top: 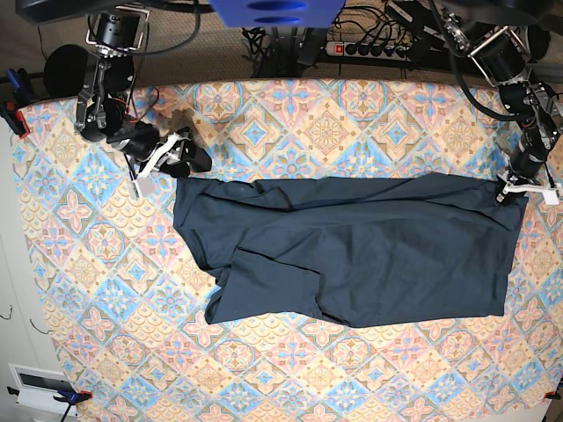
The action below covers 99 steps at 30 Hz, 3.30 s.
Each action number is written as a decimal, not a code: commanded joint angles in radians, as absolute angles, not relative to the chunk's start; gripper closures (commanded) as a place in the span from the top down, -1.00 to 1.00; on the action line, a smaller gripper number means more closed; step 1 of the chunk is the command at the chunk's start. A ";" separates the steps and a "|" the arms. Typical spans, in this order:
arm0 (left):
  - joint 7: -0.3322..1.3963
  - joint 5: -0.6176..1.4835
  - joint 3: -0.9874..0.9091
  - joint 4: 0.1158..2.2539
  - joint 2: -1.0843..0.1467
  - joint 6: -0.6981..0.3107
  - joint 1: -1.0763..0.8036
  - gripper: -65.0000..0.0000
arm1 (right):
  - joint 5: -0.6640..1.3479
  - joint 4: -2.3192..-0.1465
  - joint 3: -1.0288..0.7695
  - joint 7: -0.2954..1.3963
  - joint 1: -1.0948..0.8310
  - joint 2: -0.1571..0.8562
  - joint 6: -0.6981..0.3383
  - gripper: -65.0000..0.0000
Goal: Layout the t-shirt on the table in an organized manner, then fold the t-shirt properly
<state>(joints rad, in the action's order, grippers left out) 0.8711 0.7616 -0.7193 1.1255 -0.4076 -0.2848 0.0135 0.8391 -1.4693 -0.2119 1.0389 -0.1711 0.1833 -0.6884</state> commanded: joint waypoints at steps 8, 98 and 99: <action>0.854 0.776 -0.725 1.144 -0.444 -0.294 0.024 -1.00 | 0.857 -1.422 -0.305 1.021 -0.159 0.191 -0.698 0.12; 0.980 0.779 -0.725 1.434 -0.410 -0.297 -0.463 -0.88 | 1.026 -1.601 -0.601 1.106 -0.461 0.134 -0.698 -0.98; 0.980 0.788 -0.725 1.434 -0.410 -0.295 -0.467 -0.88 | 1.026 -1.601 -0.601 1.106 -0.463 0.134 -0.698 -0.98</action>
